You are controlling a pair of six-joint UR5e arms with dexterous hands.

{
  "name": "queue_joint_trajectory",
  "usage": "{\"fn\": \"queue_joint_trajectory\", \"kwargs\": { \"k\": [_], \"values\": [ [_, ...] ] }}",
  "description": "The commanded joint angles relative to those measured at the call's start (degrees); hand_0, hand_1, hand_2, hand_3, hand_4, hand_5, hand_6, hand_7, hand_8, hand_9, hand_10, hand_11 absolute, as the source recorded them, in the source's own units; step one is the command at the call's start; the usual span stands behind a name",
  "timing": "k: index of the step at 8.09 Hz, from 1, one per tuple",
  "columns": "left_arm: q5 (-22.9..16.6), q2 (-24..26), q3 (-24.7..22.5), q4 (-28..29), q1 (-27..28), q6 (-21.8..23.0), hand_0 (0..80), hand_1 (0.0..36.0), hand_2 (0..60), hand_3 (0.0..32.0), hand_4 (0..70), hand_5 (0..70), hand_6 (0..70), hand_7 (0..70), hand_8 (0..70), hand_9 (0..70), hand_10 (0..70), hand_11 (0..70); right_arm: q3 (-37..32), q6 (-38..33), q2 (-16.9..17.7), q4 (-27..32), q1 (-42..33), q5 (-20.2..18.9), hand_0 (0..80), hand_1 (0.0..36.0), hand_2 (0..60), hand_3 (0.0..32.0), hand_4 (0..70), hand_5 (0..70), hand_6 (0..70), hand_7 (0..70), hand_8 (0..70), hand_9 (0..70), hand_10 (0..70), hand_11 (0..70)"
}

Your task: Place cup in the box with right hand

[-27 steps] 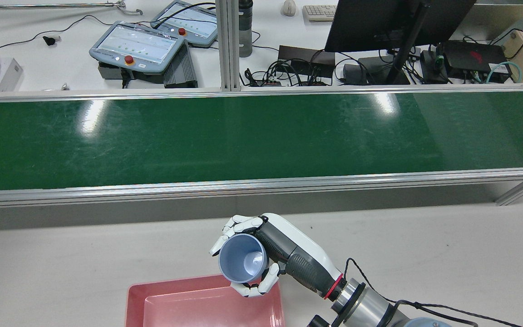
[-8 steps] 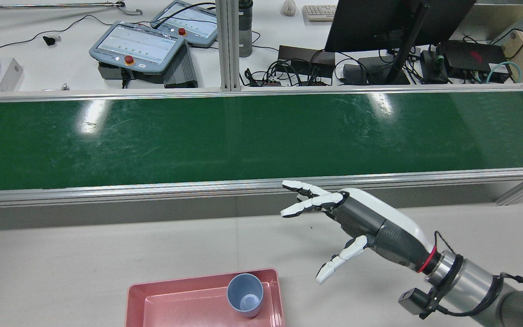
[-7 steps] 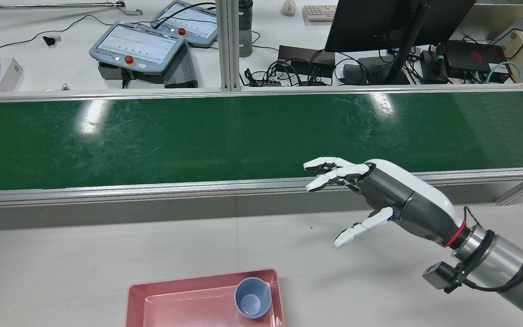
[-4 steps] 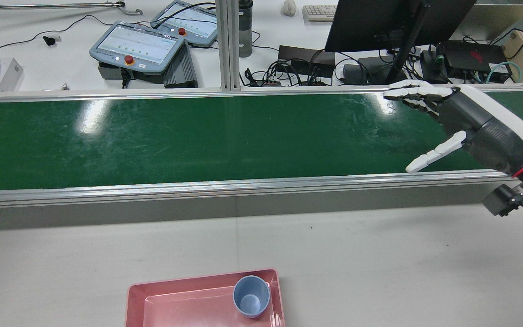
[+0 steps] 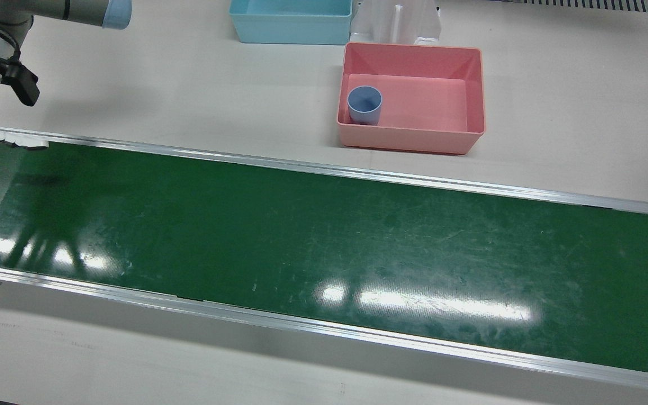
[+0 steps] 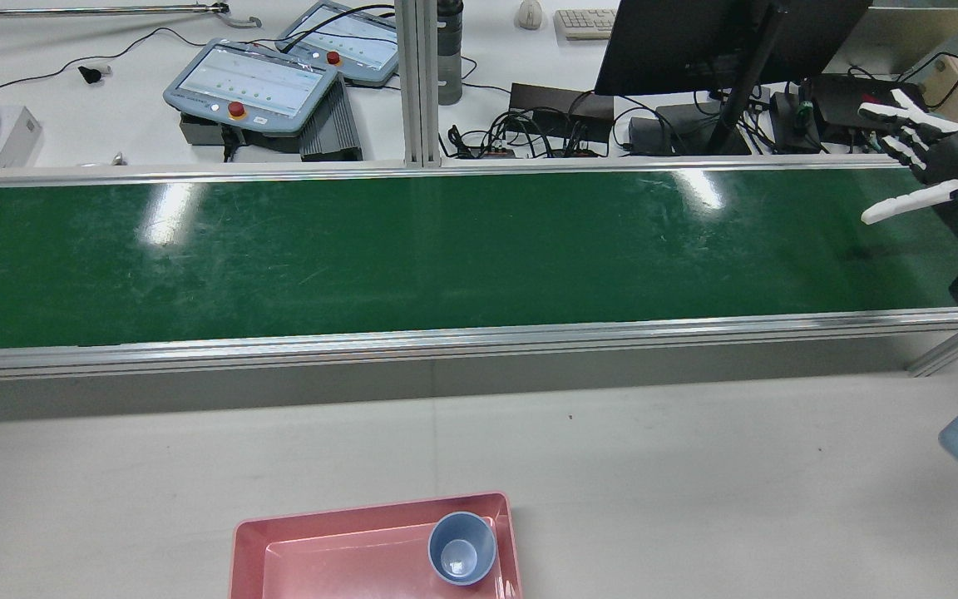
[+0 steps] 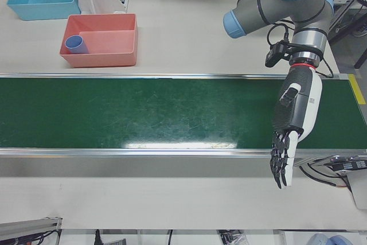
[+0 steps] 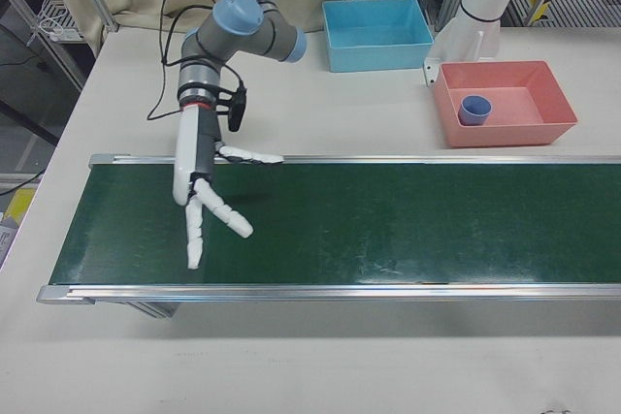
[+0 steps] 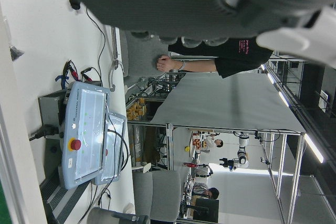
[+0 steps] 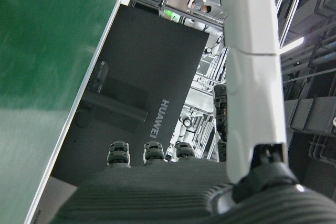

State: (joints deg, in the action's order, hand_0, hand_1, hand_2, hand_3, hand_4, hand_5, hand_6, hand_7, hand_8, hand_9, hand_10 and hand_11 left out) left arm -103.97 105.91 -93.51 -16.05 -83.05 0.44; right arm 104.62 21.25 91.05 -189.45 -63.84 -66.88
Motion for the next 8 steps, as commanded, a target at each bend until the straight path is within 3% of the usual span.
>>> {"fn": "queue_joint_trajectory", "kwargs": {
  "k": [1,3,5,6,8],
  "values": [
    [0.00,0.00,0.00,-0.03,0.00,0.00,0.0,0.0,0.0,0.0,0.0,0.0,0.0,0.0,0.0,0.0,0.0,0.0,-15.82,-2.26,-5.59,6.02,-6.10,-0.18,73.6,13.2,0.0,0.0,15.4,7.4,4.0,5.5,2.0,4.7,2.4,6.1],
    [0.00,0.00,0.00,-0.12,0.00,0.00,0.0,0.0,0.0,0.0,0.0,0.0,0.0,0.0,0.0,0.0,0.0,0.0,-13.41,-2.79,-7.29,5.93,-7.00,-0.27,66.6,11.6,0.0,0.0,11.2,7.1,3.3,2.5,1.7,4.3,2.4,6.1],
    [0.00,0.00,0.00,-0.03,0.00,0.00,0.0,0.0,0.0,0.0,0.0,0.0,0.0,0.0,0.0,0.0,0.0,0.0,-13.48,-2.88,-6.77,5.85,-7.18,-0.35,67.7,13.7,0.0,0.0,10.2,7.2,3.5,3.6,1.2,3.6,1.5,4.8],
    [0.00,0.00,0.00,-0.03,0.00,0.00,0.0,0.0,0.0,0.0,0.0,0.0,0.0,0.0,0.0,0.0,0.0,0.0,-13.57,-2.88,-6.77,5.84,-7.09,-0.35,69.8,11.9,0.0,0.0,13.4,7.1,3.6,4.6,1.6,4.1,1.3,4.4],
    [0.00,0.00,0.00,-0.03,0.00,0.00,0.0,0.0,0.0,0.0,0.0,0.0,0.0,0.0,0.0,0.0,0.0,0.0,-13.57,-2.79,-6.77,5.76,-6.92,-0.44,62.7,13.4,0.0,0.0,11.5,6.7,4.5,9.1,2.7,6.2,1.8,4.9]
  ]
}}
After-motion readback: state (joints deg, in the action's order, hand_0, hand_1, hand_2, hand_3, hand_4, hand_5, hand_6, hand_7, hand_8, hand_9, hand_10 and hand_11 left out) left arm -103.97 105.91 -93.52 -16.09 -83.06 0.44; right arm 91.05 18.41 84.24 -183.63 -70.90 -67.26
